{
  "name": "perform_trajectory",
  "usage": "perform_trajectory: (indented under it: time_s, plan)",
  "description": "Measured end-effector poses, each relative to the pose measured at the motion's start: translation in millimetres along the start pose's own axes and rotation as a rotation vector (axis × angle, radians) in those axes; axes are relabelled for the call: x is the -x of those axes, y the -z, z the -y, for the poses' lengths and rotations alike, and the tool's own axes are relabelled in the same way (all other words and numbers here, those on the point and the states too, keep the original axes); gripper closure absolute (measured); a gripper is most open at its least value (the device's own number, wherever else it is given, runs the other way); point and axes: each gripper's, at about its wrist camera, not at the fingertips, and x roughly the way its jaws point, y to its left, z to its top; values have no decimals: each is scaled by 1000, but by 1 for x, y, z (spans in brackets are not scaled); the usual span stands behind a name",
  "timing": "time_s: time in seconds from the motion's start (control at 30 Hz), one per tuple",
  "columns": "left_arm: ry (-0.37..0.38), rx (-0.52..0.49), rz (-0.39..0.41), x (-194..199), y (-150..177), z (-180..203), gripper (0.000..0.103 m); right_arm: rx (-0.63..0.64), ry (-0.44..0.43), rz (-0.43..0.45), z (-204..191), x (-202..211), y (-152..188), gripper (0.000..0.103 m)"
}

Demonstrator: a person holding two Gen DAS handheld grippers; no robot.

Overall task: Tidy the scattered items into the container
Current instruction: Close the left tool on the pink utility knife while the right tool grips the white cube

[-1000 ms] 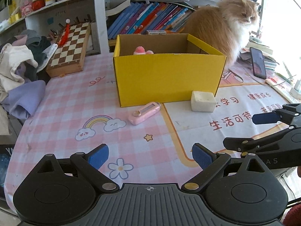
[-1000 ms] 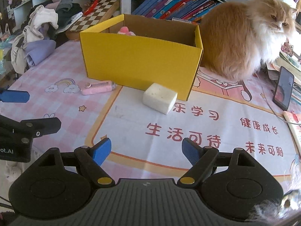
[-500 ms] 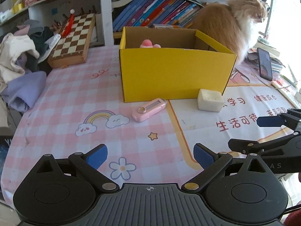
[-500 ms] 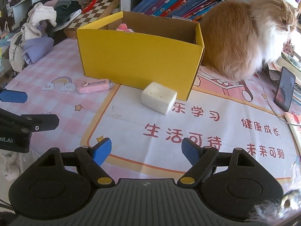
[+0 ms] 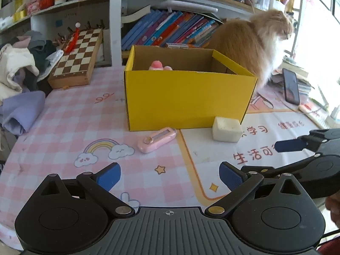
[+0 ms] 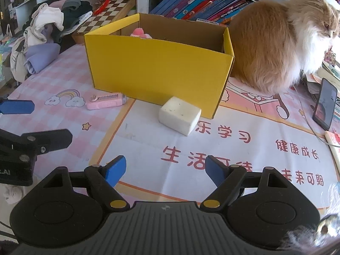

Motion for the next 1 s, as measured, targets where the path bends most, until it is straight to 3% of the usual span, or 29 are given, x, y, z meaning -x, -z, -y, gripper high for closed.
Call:
perform_trajectory:
  time_s: [0.37,0.6,0.93,1.0]
  plan:
    - [9,27,-99,-16,-5,-2,3,1,-8,-8,6,-8,-5,25]
    - [-60,-72,-99,-22,-7,7,3,1,-21,-15,11,-16,-10,26]
    - [-87,-66,-85,-36,-16,6,5,18,-34,-25,20,-31,-21,26]
    - [-86,-61,-83,-39,-19,5,10,21,-38,-28,23,-34,-23,26]
